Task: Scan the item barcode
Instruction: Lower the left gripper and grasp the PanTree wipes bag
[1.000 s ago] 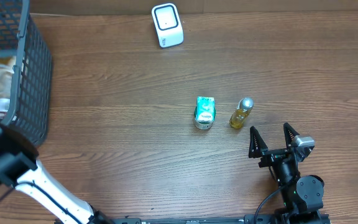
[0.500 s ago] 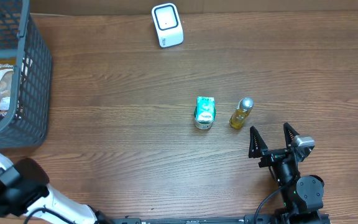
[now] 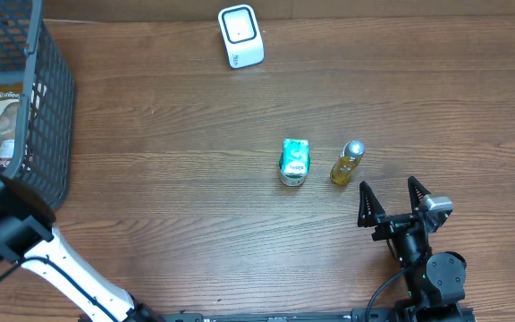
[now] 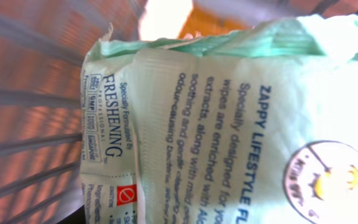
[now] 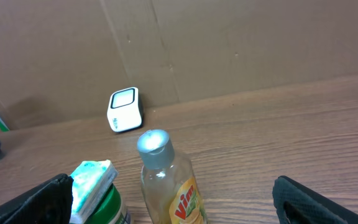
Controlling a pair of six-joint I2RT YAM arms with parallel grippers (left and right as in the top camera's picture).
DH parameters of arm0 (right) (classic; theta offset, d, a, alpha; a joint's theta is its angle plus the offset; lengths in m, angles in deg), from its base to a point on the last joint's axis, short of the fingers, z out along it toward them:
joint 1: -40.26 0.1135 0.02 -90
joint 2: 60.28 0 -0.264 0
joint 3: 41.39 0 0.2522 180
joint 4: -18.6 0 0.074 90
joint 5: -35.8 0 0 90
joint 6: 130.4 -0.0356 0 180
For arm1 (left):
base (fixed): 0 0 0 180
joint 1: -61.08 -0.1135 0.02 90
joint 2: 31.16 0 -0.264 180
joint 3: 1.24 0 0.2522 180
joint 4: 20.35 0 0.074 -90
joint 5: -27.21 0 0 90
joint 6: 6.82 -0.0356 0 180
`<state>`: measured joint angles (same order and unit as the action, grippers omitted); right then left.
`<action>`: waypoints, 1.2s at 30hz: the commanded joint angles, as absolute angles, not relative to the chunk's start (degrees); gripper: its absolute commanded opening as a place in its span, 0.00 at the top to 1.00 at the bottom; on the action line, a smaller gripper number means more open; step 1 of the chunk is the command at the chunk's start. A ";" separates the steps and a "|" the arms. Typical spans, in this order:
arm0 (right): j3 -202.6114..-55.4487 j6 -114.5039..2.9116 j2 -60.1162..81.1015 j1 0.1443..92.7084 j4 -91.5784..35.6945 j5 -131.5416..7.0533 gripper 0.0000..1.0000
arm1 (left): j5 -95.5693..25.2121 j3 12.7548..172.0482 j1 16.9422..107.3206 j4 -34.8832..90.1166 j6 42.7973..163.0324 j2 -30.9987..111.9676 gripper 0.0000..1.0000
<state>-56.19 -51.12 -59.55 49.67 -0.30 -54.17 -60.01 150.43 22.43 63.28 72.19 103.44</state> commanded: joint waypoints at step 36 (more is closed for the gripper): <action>-55.60 -51.10 -60.12 49.61 0.05 -53.91 0.00 | -66.26 149.86 23.52 63.25 64.28 120.93 0.00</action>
<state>-56.19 -51.08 -59.55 49.67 -0.30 -54.17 -65.76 150.80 23.61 62.01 65.33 115.86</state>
